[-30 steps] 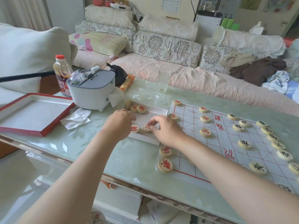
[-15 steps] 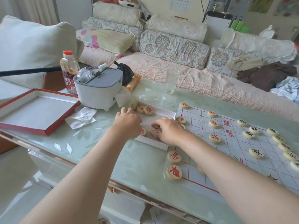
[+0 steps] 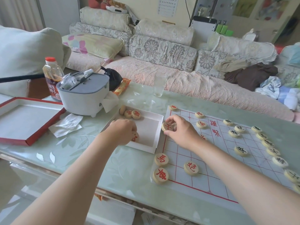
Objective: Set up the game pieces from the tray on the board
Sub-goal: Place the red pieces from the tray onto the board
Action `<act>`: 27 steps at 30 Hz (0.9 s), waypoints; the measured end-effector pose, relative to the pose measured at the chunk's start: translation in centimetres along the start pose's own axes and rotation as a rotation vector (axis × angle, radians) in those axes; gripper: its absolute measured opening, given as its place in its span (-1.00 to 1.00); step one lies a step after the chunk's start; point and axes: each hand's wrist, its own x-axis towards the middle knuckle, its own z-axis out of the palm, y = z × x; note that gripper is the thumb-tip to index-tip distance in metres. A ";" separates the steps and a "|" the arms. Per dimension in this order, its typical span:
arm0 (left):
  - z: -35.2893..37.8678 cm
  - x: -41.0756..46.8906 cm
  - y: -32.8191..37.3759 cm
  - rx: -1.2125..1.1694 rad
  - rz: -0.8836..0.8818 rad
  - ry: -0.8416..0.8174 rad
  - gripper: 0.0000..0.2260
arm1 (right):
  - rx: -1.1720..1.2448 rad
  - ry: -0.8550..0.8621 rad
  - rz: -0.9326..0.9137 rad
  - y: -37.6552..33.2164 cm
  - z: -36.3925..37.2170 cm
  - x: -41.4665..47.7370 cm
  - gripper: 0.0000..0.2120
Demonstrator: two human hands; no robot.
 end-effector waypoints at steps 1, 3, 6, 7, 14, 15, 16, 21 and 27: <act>0.0 -0.1 0.2 -0.049 -0.001 0.003 -0.80 | -0.008 -0.002 0.007 0.6 -0.3 -0.3 -0.68; -0.1 -0.2 0.6 -0.106 -0.010 0.025 -0.82 | -0.015 -0.002 0.022 1.6 -0.7 -0.7 -0.68; -0.1 0.1 1.3 -0.176 -0.028 0.097 -0.82 | -0.018 0.003 0.073 2.7 -1.1 -1.1 -0.72; -0.1 0.3 1.6 -0.212 -0.036 0.124 -0.80 | -0.022 0.006 0.094 3.0 -1.2 -1.1 -0.73; 0.3 1.1 3.8 -0.564 -0.087 0.088 -0.82 | -0.054 -0.050 0.150 2.6 -0.8 -1.4 -0.73; 0.4 1.2 4.1 -0.634 -0.092 0.068 -0.83 | -0.062 -0.063 0.140 2.3 -0.6 -1.5 -0.73; 0.5 1.3 4.3 -0.698 -0.097 0.047 -0.83 | -0.076 -0.074 0.128 2.0 -0.3 -1.6 -0.73; 0.4 1.5 4.7 -0.946 -0.150 -0.062 -0.76 | -0.205 -0.025 0.036 1.8 1.2 -1.6 -0.74; 0.5 1.4 4.7 -1.027 -0.166 -0.075 -0.80 | -0.198 -0.040 -0.004 2.3 1.0 -1.6 -0.79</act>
